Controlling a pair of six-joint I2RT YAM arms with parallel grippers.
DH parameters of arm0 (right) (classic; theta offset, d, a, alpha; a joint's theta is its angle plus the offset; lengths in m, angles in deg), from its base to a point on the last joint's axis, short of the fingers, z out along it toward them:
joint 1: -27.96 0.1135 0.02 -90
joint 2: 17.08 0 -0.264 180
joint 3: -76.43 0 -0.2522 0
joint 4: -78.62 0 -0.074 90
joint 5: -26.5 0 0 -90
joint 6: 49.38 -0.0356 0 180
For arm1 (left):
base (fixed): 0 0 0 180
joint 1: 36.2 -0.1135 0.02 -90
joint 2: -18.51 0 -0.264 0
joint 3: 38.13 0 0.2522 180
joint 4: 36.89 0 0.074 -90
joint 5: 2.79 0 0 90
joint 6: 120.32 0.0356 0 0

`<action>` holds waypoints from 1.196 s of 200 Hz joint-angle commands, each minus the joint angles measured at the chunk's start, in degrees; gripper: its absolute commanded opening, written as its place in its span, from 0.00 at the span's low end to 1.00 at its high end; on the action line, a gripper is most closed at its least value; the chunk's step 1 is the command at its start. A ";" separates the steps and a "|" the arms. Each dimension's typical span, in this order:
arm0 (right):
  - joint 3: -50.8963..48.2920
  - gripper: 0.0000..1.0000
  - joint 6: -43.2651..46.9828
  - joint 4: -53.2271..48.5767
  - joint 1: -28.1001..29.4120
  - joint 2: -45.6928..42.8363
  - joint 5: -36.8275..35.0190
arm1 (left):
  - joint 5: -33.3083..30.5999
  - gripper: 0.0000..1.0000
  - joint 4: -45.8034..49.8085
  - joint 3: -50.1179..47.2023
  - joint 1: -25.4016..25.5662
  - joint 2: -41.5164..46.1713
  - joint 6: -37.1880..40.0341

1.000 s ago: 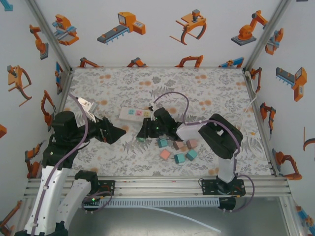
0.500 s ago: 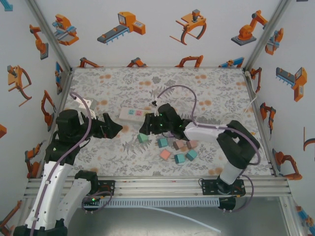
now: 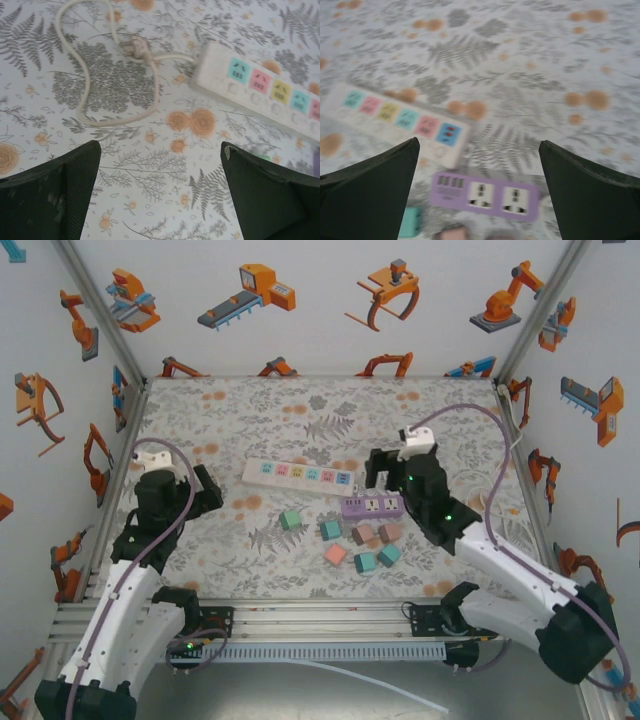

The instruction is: Pull the plug off the socket

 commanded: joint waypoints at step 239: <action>-17.92 0.99 6.95 48.84 -36.50 32.04 8.53 | -9.39 0.97 -73.77 -12.06 -1.55 -47.39 25.70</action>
